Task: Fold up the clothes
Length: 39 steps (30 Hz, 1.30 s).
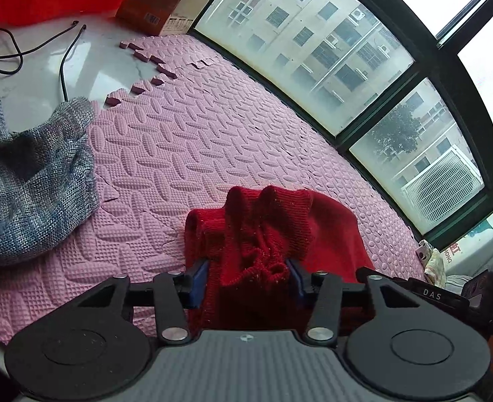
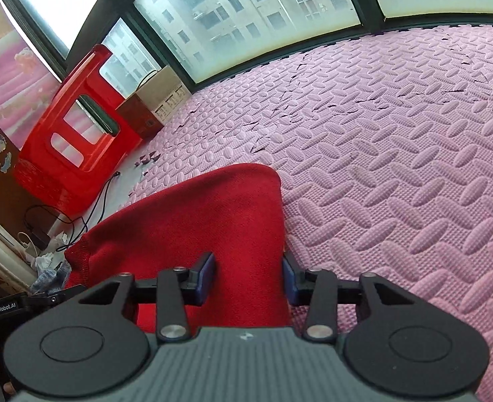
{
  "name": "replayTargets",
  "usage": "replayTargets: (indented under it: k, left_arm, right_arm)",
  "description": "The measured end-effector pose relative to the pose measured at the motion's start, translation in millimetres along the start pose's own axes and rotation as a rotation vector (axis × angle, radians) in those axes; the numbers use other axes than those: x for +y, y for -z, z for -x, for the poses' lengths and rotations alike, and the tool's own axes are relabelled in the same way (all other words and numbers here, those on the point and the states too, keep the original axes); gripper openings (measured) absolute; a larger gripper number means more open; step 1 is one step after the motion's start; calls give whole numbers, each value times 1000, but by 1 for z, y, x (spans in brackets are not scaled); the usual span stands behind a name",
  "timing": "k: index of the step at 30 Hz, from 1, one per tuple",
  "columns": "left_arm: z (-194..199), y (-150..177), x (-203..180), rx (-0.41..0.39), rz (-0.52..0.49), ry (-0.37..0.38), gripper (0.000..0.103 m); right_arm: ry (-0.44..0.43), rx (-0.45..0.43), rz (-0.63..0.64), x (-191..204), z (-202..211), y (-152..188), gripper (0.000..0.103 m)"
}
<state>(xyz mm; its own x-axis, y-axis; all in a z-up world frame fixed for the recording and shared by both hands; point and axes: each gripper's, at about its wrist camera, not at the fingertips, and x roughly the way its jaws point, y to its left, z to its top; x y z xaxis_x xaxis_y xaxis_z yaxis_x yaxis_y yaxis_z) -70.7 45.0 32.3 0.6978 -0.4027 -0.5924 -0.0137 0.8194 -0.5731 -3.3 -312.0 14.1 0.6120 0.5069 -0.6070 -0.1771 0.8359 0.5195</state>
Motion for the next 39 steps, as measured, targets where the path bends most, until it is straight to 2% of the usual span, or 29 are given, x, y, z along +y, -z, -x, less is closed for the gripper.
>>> replayTargets:
  k: [7, 19, 28, 30, 34, 36, 39]
  left_arm:
    - [-18, -14, -33, 17, -85, 55, 25]
    - [-117, -13, -155, 153, -188, 218, 20]
    - [-174, 6, -241, 242, -279, 308, 20]
    - [-183, 13, -254, 257, -298, 316, 20]
    - [-195, 29, -269, 291, -362, 280, 26]
    - [-194, 32, -270, 285, -379, 258, 40]
    - [-192, 33, -269, 280, -392, 239, 49]
  right_arm:
    - [38, -108, -22, -12, 42, 2, 23]
    - [257, -310, -106, -84, 142, -7, 21]
    - [413, -406, -170, -143, 200, -9, 21]
    - [442, -411, -187, -154, 206, -6, 21]
    - [527, -369, -224, -175, 205, 5, 32]
    - [551, -373, -202, -172, 207, 11, 34]
    - [560, -396, -155, -162, 211, 15, 40]
